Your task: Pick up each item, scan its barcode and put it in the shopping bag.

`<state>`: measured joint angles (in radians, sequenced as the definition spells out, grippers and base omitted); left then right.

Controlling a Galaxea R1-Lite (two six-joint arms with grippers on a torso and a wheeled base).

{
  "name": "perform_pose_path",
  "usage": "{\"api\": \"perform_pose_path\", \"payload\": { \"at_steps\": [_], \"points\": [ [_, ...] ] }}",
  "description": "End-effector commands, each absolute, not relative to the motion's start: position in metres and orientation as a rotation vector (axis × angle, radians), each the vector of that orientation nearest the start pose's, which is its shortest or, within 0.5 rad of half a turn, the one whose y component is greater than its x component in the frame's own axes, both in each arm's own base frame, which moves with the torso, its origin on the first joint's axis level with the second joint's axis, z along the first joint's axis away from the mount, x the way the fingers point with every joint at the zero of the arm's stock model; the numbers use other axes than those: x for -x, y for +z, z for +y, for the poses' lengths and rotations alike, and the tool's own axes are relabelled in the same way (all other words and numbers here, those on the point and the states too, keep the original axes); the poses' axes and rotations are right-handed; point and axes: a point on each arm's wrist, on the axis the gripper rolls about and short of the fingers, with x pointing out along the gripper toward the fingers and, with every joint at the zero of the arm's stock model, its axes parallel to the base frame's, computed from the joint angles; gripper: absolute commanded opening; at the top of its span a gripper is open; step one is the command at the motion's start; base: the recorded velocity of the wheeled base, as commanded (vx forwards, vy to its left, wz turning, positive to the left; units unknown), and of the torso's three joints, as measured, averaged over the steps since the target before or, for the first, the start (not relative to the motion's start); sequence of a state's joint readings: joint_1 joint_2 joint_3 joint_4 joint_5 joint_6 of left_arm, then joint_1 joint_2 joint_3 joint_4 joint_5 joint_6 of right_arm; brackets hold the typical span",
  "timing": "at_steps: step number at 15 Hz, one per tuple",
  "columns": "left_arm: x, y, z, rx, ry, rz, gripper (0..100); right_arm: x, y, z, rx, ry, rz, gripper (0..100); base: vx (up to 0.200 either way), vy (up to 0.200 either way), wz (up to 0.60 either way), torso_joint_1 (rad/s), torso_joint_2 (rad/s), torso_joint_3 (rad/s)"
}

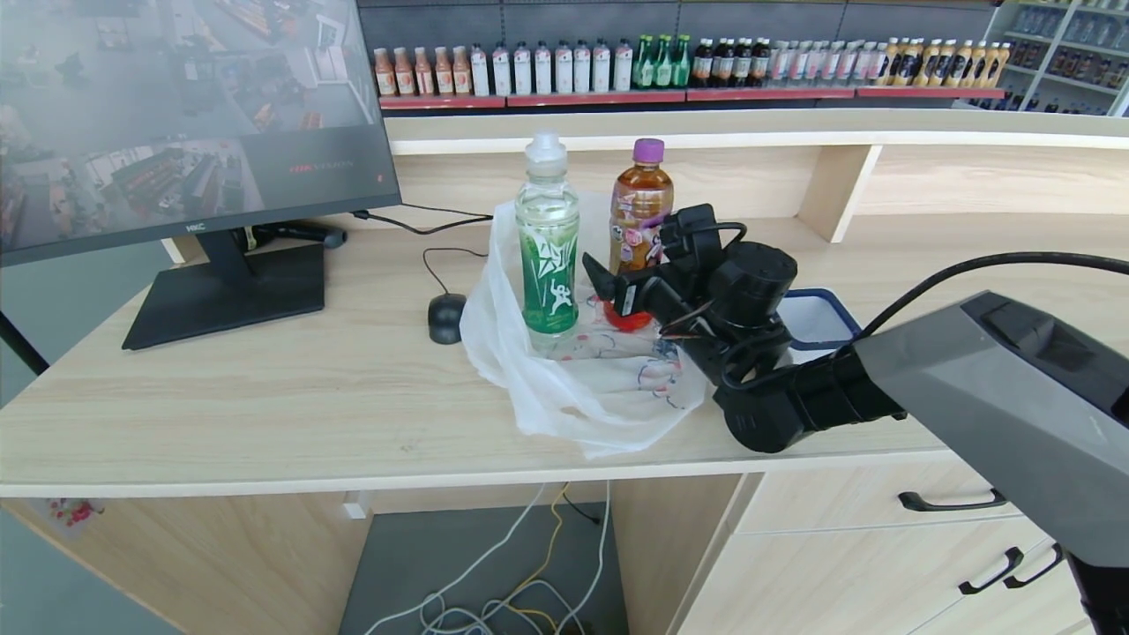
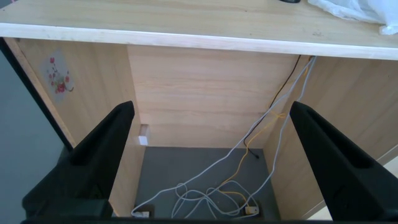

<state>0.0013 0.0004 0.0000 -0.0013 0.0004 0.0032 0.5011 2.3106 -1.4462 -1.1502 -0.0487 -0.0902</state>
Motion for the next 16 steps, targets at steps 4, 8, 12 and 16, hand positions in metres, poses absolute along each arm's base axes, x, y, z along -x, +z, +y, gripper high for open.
{"api": "perform_pose_path", "payload": {
  "at_steps": [4,8,12,16],
  "points": [
    [0.023,0.076,0.000,-0.003,0.003,-0.002,100,-0.410,0.179,0.223,0.003,0.434,-0.324,100,0.000,0.000,0.00,0.000,0.00,0.000],
    [0.023,0.076,0.000,-0.003,0.002,-0.002,100,-0.395,0.202,0.214,-0.004,0.429,-0.352,100,0.000,0.000,0.00,0.000,0.00,0.000],
    [0.023,0.076,0.000,-0.003,0.003,-0.002,100,-0.344,0.242,0.186,-0.038,0.431,-0.386,100,0.000,0.000,0.00,0.000,0.00,0.000],
    [0.023,0.076,0.000,-0.003,0.002,-0.002,100,-0.278,0.257,0.145,-0.093,0.392,-0.378,100,0.000,0.000,0.00,0.000,0.00,0.000]
  ]
}}
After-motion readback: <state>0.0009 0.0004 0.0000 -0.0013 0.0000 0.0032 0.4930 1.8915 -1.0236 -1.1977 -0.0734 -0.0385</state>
